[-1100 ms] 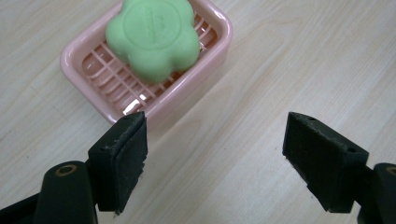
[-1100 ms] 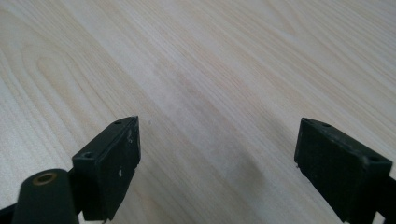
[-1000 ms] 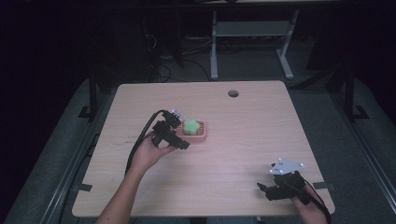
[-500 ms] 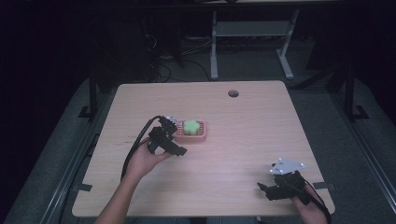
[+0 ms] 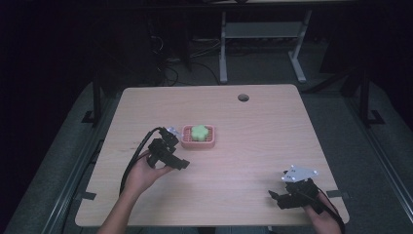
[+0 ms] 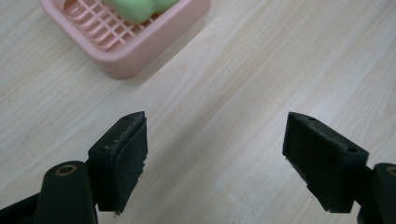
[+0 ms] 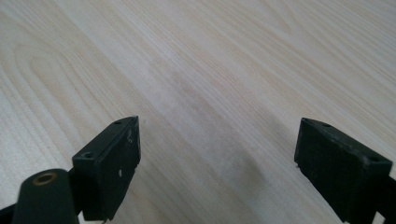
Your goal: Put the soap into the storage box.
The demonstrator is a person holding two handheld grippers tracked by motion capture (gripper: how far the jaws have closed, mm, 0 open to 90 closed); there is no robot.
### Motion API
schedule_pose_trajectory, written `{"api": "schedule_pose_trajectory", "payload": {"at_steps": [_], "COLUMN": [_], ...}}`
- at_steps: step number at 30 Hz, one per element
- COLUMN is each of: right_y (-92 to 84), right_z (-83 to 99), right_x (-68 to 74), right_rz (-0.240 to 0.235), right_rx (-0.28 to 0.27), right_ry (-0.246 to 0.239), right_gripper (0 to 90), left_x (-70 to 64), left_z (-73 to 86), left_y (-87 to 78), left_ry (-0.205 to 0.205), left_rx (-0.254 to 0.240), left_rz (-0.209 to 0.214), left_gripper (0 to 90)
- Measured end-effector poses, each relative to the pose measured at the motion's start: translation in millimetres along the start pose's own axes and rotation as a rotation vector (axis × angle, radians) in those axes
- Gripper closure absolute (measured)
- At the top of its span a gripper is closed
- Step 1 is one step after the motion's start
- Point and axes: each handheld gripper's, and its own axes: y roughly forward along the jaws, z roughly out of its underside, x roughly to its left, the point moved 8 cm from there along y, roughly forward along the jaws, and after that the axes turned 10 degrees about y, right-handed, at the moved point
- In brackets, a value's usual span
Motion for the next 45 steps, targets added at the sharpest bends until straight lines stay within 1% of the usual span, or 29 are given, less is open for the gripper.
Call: {"api": "schedule_pose_trajectory", "payload": {"at_steps": [3,4,6,7,14,19,20,21,22,24,27,28,30,34,35,37,38,39,40,41,45], "right_y": [0.0,0.2,0.4,0.6,0.7,1.0,0.9,0.9,0.9,1.2,1.4,1.3,1.3,1.3,1.3,1.5,1.6,1.6,1.6,1.6,1.7], "right_z": [0.2,0.2,0.3,0.3,0.1,0.1,0.1,0.2,0.2,0.3,0.4,0.5,0.6,0.7,0.7,0.7,0.8,0.9,0.8,0.9,0.9], "right_x": [0.6,0.7,0.4,0.5,0.3,0.4,0.4,0.4,0.4,0.2,0.3,0.4,0.3,0.2,0.3,0.4,0.5,0.5,0.8,0.6,0.5], "right_rz": [0.000,0.000,0.003,0.002,0.004,0.006,0.006,0.007,0.006,0.007,0.004,0.004,0.004,0.004,0.005,0.005,0.004,0.004,0.004,0.005,0.004], "right_rx": [0.002,0.003,0.003,0.004,0.002,0.003,0.003,0.003,0.003,0.004,0.003,0.004,0.003,0.005,0.006,0.006,0.007,0.008,0.007,0.007,0.006], "right_ry": [0.001,0.000,-0.005,-0.003,-0.002,-0.004,-0.005,-0.005,-0.005,-0.005,-0.005,-0.005,-0.003,-0.006,-0.006,-0.007,-0.007,-0.007,-0.004,-0.007,-0.004], "right_gripper": [13.9,13.9,13.9,13.9,13.9,13.8,13.8,13.8,13.9,13.9,13.9,13.9,13.9,13.9,13.9,13.9,13.9,13.9,13.8,13.9,13.9], "left_x": [-1.9,-1.9,-3.3,-4.2,-6.0,-6.3,-6.8,-6.6,-6.9,-7.2,-7.1,-7.9,-8.9,-11.7,-12.0,-13.9,-13.4,-14.8,-15.2,-16.3,-19.1], "left_z": [5.5,5.5,11.1,12.3,23.1,31.4,32.9,34.7,36.3,39.6,44.7,45.9,49.1,55.9,58.0,61.3,62.5,64.2,66.1,67.3,73.4], "left_y": [-0.4,-0.4,-0.9,-1.0,-4.1,-6.0,-6.1,-6.8,-6.8,-7.6,-8.6,-8.7,-9.1,-9.9,-10.6,-11.0,-11.1,-11.1,-10.9,-10.3,-10.2], "left_ry": [-0.006,-0.006,0.001,-0.007,-0.007,-0.018,-0.026,-0.022,-0.030,-0.038,-0.041,-0.051,-0.054,-0.052,-0.046,-0.049,-0.038,-0.048,-0.042,-0.051,-0.054], "left_rx": [-0.001,-0.001,0.001,-0.003,-0.005,-0.014,-0.019,-0.014,-0.022,-0.029,-0.033,-0.041,-0.038,-0.036,-0.030,-0.033,-0.033,-0.032,-0.035,-0.041,-0.039], "left_rz": [0.001,0.001,-0.002,-0.003,-0.007,-0.017,-0.017,-0.016,-0.021,-0.019,-0.020,-0.022,-0.025,-0.032,-0.037,-0.044,-0.049,-0.050,-0.048,-0.052,-0.050], "left_gripper": [22.0,22.0,22.0,22.0,21.8,21.8,21.8,21.8,21.8,21.8,21.8,21.8,21.8,21.8,21.7,21.8,21.8,21.8,21.8,21.8,21.8]}}
